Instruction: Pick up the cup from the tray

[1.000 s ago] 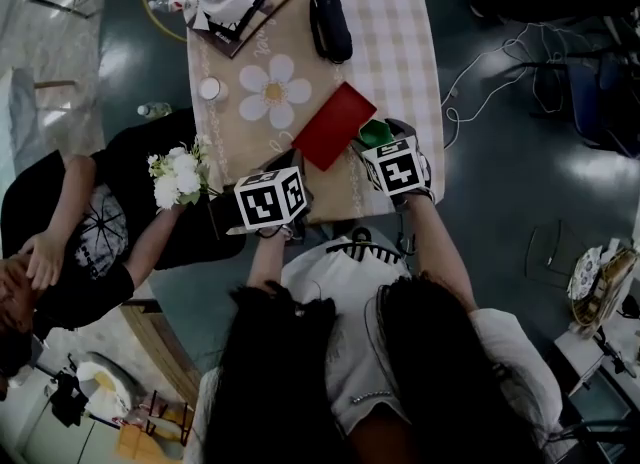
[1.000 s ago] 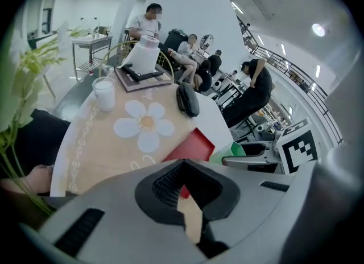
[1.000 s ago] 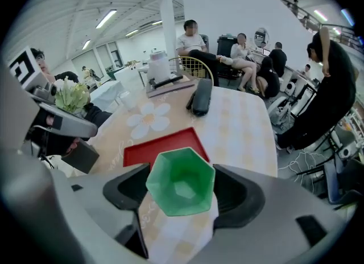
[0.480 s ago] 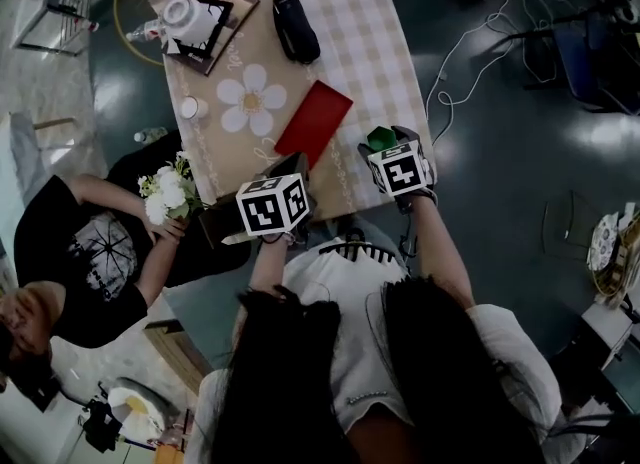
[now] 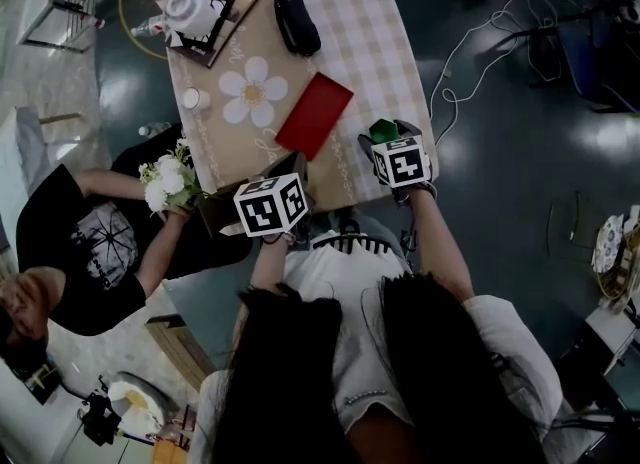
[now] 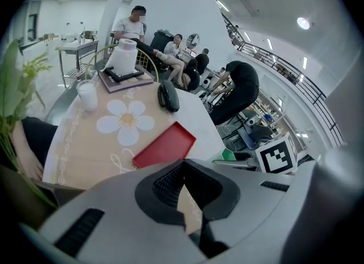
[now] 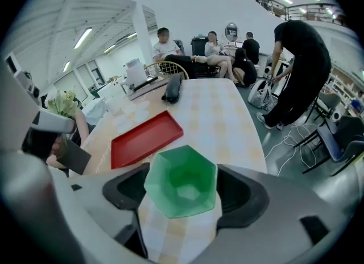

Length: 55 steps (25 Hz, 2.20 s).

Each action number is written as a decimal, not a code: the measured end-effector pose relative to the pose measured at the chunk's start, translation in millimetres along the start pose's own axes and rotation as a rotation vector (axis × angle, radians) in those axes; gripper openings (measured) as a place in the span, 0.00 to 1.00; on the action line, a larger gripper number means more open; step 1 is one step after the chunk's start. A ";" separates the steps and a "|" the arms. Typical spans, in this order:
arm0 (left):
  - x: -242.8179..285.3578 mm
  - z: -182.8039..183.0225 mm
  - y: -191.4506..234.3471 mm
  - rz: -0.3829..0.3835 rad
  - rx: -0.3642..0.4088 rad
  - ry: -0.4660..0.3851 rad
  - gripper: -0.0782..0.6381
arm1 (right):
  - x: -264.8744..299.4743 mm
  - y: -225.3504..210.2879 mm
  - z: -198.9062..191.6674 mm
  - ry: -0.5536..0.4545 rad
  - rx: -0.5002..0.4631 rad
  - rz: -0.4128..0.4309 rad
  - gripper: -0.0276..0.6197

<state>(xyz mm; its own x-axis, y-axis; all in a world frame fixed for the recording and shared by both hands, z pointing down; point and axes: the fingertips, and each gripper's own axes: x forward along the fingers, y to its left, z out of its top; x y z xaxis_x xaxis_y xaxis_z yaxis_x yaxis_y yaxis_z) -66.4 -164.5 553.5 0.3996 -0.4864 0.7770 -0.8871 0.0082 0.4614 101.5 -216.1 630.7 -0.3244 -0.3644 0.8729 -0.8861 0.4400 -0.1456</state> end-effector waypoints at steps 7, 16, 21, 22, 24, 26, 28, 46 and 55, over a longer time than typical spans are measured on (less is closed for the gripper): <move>-7.3 -3.7 2.5 0.039 -0.001 -0.027 0.12 | -30.4 -0.4 25.1 -0.128 0.032 -0.022 0.59; -9.7 -4.1 -35.0 -0.014 0.021 -0.078 0.12 | -86.4 8.8 48.7 -0.263 0.010 0.015 0.59; -13.4 -9.8 -40.5 -0.012 0.007 -0.100 0.12 | -103.7 21.3 41.9 -0.300 0.018 0.046 0.41; -13.8 -11.2 -41.1 -0.011 0.003 -0.104 0.12 | -107.4 21.5 42.1 -0.318 0.003 0.021 0.32; -13.6 -13.6 -43.3 -0.011 -0.002 -0.109 0.12 | -113.8 23.0 43.1 -0.350 -0.028 -0.015 0.18; -12.9 -15.4 -46.9 -0.015 -0.005 -0.112 0.12 | -118.2 26.2 42.7 -0.366 -0.034 -0.014 0.08; -12.3 -16.4 -51.1 -0.019 -0.002 -0.115 0.12 | -121.3 29.9 40.9 -0.368 -0.039 -0.005 0.06; -10.9 -29.9 -65.0 -0.029 0.031 -0.102 0.12 | -121.1 32.1 15.4 -0.288 -0.104 -0.035 0.06; -14.6 -40.8 -65.7 -0.031 0.030 -0.088 0.12 | -122.8 39.2 5.8 -0.271 -0.151 -0.049 0.06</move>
<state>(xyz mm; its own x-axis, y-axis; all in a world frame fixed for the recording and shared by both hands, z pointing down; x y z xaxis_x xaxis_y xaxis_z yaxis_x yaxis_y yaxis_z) -4.5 -122.3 529.3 0.4066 -0.5607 0.7213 -0.8817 -0.0339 0.4707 104.6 -158.9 515.1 -0.3773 -0.5847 0.7182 -0.8502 0.5261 -0.0183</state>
